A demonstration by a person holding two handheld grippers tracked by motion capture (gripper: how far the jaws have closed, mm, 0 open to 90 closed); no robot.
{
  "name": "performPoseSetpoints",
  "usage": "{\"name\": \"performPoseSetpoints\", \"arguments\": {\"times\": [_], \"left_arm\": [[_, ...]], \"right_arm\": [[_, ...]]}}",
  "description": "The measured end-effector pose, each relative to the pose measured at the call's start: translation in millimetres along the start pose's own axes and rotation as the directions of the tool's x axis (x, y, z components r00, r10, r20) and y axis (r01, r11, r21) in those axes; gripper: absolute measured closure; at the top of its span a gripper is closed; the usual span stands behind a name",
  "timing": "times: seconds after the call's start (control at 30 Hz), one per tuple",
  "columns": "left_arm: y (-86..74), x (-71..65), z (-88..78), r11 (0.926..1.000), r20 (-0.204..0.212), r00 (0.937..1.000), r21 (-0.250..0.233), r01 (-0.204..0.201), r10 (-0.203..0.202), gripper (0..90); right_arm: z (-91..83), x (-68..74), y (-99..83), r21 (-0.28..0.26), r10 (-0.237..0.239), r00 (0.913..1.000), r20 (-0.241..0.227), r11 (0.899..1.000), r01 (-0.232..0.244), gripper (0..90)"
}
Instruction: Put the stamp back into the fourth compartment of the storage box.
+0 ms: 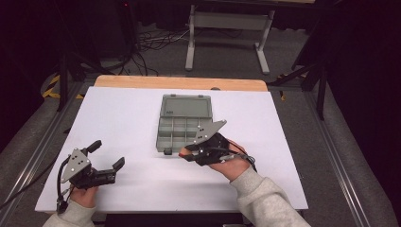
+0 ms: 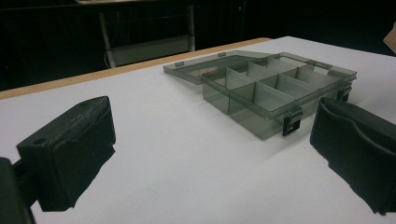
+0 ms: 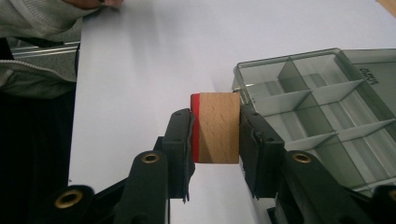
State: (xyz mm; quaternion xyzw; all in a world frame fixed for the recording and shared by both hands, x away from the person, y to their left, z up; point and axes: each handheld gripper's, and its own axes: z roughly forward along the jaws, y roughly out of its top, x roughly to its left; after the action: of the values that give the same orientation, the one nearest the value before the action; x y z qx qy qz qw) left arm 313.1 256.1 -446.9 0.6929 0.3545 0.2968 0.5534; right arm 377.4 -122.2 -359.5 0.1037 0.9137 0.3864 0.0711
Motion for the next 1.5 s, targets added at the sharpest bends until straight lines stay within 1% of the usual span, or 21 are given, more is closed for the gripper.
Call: {"name": "performPoseSetpoints", "arguments": {"times": [0.37,0.5,0.6,0.67,0.7,0.8,0.9,1.17,1.23,1.27,1.5], "left_arm": [[0.0,0.1,0.2,1.0,0.002,1.0,0.003,-0.003,0.003,1.1],[0.0,0.1,0.1,1.0,0.003,1.0,0.002,-0.002,0.002,1.1],[0.0,0.0,0.2,1.0,0.002,1.0,0.0,-0.002,0.002,1.1],[-0.1,-0.4,0.2,1.0,0.002,1.0,0.0,0.002,-0.002,1.1],[0.0,0.0,0.1,1.0,0.002,1.0,0.0,-0.002,0.002,1.1],[-0.1,0.4,0.1,1.0,0.004,1.0,0.002,-0.002,0.002,1.1],[-0.1,0.3,0.1,1.0,0.004,1.0,0.002,-0.002,0.002,1.1],[-0.1,0.4,0.2,1.0,0.004,1.0,0.003,-0.003,0.003,1.1],[-0.2,0.3,0.2,1.0,0.004,1.0,0.003,-0.003,0.003,1.1],[-0.1,0.3,0.2,1.0,0.004,1.0,0.003,-0.003,0.003,1.1],[-0.2,0.6,0.1,1.0,0.005,1.0,0.003,-0.002,0.002,1.1]], "right_arm": [[-2.0,-9.8,1.0,0.011,0.024,0.9987,0.045,1.0,-0.024,65.9],[-4.1,-15.1,4.6,0.029,0.038,0.9966,0.073,0.999,-0.041,65.9],[-6.5,-20.2,6.6,0.023,0.051,0.9945,0.092,0.998,-0.053,65.9],[-6.9,-21.5,6.9,0.025,0.054,0.9939,0.096,0.998,-0.056,65.9],[-7.8,-24.8,7.8,0.022,0.064,0.9925,0.104,0.998,-0.067,65.9],[-8.8,-28.5,10.0,0.026,0.059,0.9914,0.117,0.998,-0.062,65.9],[-10.4,-33.4,12.5,0.03,0.064,0.9894,0.13,0.997,-0.068,65.9],[-13.9,-46.1,15.7,0.028,0.094,0.9831,0.157,0.995,-0.1,65.9],[-13.9,-47.6,15.9,0.028,0.097,0.9823,0.161,0.994,-0.102,65.9],[-12.7,-50.8,15.7,0.027,0.113,0.9797,0.166,0.993,-0.119,65.9],[-7.8,-60.4,14.9,0.027,0.13,0.9744,0.183,0.99,-0.138,65.9]]}}
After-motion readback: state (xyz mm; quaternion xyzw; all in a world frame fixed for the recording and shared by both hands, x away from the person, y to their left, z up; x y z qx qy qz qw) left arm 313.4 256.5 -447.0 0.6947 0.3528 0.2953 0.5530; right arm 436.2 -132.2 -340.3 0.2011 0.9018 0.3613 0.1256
